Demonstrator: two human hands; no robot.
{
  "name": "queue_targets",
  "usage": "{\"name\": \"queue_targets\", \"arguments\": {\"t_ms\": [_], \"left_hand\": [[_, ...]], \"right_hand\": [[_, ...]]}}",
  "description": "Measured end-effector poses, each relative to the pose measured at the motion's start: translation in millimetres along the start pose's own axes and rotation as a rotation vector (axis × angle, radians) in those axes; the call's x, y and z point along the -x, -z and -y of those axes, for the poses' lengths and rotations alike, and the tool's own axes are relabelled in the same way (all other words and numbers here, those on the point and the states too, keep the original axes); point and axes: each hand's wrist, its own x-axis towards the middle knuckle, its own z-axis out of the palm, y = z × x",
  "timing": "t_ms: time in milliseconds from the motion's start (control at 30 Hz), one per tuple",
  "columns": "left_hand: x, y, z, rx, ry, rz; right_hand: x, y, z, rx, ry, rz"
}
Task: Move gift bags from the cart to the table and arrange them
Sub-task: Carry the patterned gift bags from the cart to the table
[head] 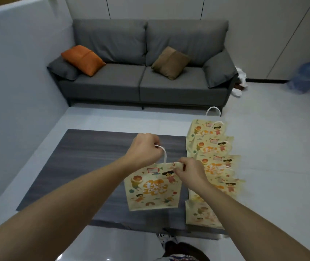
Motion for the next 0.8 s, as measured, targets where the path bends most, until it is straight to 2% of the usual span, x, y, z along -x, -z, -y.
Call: {"name": "queue_targets", "arguments": {"t_ms": [333, 567, 800], "left_hand": [[-181, -39, 16, -0.074, 0.053, 0.212], [-293, -68, 30, -0.059, 0.1, 0.214], [-373, -101, 41, -0.023, 0.115, 0.185]], "right_hand": [[-184, -4, -45, -0.009, -0.096, 0.109], [-293, -11, -73, 0.022, -0.157, 0.092], [-369, -24, -100, 0.112, -0.177, 0.034]]}}
